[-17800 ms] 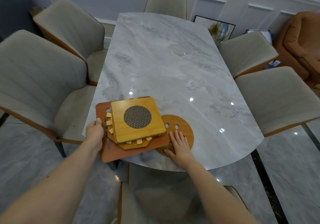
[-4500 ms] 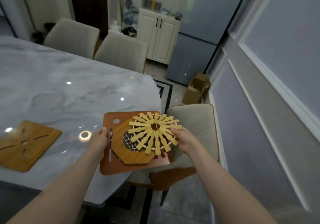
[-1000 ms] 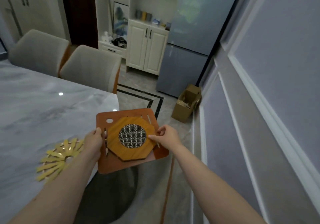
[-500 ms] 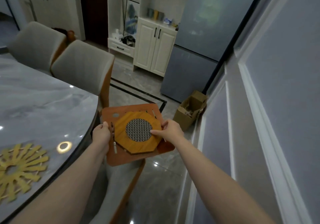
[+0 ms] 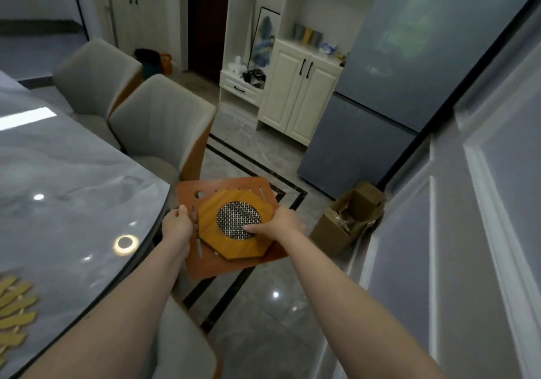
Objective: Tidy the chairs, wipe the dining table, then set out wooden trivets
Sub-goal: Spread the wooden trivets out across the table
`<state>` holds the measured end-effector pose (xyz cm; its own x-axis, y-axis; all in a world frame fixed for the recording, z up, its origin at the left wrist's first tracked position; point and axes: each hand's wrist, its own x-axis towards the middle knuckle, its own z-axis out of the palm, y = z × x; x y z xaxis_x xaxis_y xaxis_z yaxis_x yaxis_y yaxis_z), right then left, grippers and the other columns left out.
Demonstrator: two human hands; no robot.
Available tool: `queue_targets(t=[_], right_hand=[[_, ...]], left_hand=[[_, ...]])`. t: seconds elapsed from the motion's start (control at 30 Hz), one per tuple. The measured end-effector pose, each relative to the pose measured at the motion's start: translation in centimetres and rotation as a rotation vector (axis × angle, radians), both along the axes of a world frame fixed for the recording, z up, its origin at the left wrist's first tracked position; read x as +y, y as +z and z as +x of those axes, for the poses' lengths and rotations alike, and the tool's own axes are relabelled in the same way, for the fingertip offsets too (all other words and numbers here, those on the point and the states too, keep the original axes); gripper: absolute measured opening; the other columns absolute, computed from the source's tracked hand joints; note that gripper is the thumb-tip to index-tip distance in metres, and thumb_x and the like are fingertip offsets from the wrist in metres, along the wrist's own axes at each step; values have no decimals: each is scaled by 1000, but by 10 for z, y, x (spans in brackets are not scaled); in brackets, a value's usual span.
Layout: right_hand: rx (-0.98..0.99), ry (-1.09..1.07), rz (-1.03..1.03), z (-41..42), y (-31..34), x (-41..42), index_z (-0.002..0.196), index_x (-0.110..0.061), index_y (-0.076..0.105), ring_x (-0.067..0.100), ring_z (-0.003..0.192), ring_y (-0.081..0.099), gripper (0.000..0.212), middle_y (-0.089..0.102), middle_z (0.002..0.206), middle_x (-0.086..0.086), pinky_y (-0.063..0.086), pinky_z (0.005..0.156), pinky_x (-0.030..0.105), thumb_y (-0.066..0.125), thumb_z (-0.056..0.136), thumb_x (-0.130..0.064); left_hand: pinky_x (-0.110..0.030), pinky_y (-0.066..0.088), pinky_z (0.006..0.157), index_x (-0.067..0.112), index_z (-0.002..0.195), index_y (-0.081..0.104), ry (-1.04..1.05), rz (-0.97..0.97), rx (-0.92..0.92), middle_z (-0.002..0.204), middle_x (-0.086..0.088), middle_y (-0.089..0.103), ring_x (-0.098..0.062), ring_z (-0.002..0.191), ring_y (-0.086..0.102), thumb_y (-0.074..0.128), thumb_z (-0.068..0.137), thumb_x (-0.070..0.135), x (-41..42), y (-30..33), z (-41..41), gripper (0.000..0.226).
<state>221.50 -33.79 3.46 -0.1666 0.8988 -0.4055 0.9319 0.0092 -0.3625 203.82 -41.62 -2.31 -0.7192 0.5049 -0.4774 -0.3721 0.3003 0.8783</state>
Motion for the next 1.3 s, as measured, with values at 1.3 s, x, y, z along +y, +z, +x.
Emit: queue_targets(t=[1.3], right_hand=[[523,333,-455,-323,-21,372,138,-9,41,28,124,50,98,50,137,9,45,98,37,89,59,-40]], left_hand=[[-27,38,50,10,75,51,615,-43,179,70,-11,52,-20,55,46,33,102,22,265,15,-238,35]])
